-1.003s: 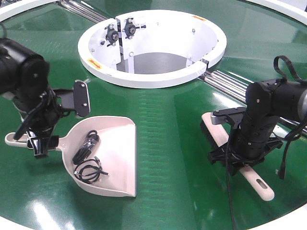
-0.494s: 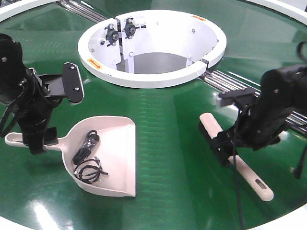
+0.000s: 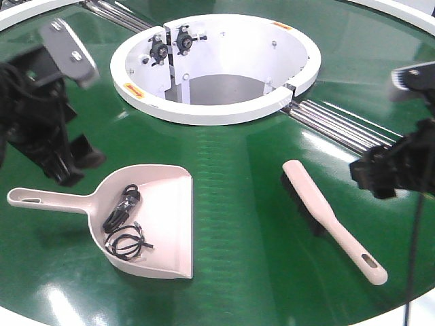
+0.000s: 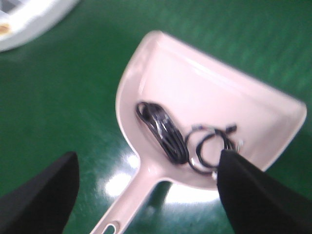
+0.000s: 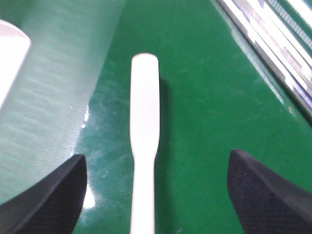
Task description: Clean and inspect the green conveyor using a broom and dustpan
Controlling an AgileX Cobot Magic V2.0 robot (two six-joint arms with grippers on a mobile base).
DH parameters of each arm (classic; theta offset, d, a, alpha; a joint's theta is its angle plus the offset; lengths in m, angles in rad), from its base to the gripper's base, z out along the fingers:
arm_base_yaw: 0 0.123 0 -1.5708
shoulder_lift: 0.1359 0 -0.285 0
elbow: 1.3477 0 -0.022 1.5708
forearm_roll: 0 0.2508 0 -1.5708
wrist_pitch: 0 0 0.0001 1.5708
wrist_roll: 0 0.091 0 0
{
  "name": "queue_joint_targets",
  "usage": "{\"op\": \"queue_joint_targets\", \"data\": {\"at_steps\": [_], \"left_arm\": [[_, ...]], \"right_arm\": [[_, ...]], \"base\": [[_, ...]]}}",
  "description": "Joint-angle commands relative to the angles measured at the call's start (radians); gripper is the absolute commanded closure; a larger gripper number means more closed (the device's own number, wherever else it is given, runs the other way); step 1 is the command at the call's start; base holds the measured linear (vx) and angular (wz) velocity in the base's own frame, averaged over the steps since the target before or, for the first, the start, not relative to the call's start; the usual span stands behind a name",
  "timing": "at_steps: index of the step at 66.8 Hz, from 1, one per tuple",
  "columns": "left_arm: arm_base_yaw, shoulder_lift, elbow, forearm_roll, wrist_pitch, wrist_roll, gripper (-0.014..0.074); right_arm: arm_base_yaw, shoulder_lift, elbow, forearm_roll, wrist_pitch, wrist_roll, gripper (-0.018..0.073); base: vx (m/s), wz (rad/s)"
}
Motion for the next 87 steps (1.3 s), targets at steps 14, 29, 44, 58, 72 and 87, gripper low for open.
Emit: {"op": "queue_joint_targets", "data": {"at_steps": [14,29,44,58,72,87], "left_arm": [[-0.005,-0.251,0.022,-0.080,-0.027,-0.243,0.0041],[-0.005,-0.483,0.281,-0.122,-0.150,-0.257,0.0041],[-0.005,-0.788,0.619,-0.122,-0.349,-0.299,0.0041],[-0.005,-1.058,0.817,-0.116,-0.512,-0.398,0.0041],[-0.005,-1.120,0.905,-0.115,-0.611,-0.398,0.0043],[-0.005,-1.120,0.905,-0.115,-0.601,-0.398,0.0448]], "right_arm": [[-0.007,-0.391,0.245,0.026,-0.242,-0.087,-0.0012],[-0.007,-0.679,0.457,0.035,-0.338,-0.092,-0.0012],[-0.007,-0.909,0.536,0.060,-0.356,-0.092,-0.0012],[-0.007,-0.952,0.536,0.100,-0.346,-0.092,-0.0012],[-0.007,-0.952,0.536,0.122,-0.361,-0.092,-0.0007],[-0.007,-0.952,0.536,0.122,-0.363,-0.092,0.0365]], "base": [[0.00,0.00],[0.00,0.00],[0.00,0.00],[0.00,0.00],[0.00,0.00],[0.00,0.00]]}}
